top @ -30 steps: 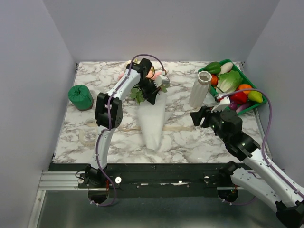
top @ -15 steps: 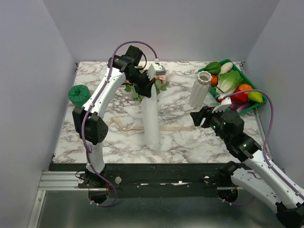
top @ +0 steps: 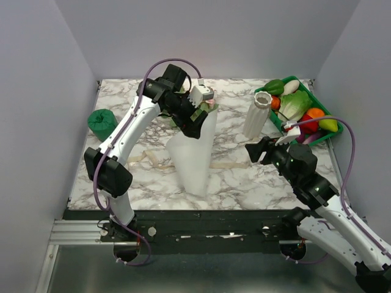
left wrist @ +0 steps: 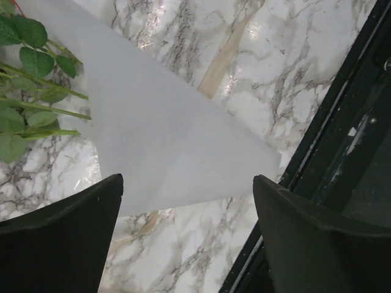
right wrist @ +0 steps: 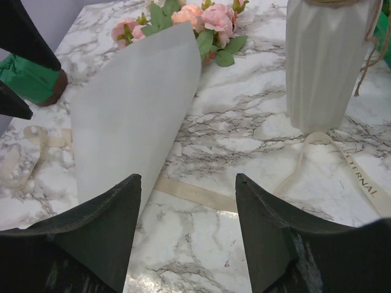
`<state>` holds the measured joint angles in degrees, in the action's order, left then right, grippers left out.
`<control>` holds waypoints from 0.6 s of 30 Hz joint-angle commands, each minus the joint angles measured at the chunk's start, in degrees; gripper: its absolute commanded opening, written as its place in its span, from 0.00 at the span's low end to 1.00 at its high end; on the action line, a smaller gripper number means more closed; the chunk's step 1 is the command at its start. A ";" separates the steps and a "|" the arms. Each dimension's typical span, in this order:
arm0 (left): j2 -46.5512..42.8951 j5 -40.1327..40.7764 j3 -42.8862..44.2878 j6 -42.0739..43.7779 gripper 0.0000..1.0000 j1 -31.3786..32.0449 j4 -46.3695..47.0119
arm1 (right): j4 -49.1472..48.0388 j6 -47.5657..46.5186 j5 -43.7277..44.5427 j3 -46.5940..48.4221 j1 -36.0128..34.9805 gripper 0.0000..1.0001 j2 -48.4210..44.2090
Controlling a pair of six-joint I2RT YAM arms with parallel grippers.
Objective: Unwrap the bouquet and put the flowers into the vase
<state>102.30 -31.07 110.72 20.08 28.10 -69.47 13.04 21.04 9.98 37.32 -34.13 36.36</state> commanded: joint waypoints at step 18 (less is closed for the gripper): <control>6.76 -13.47 -15.18 18.06 0.99 -18.96 1.63 | 1.20 -0.38 -1.89 2.40 -0.32 0.73 0.38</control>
<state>106.89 -35.79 94.37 31.68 9.32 -63.26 13.30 20.93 9.54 37.45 -34.13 36.34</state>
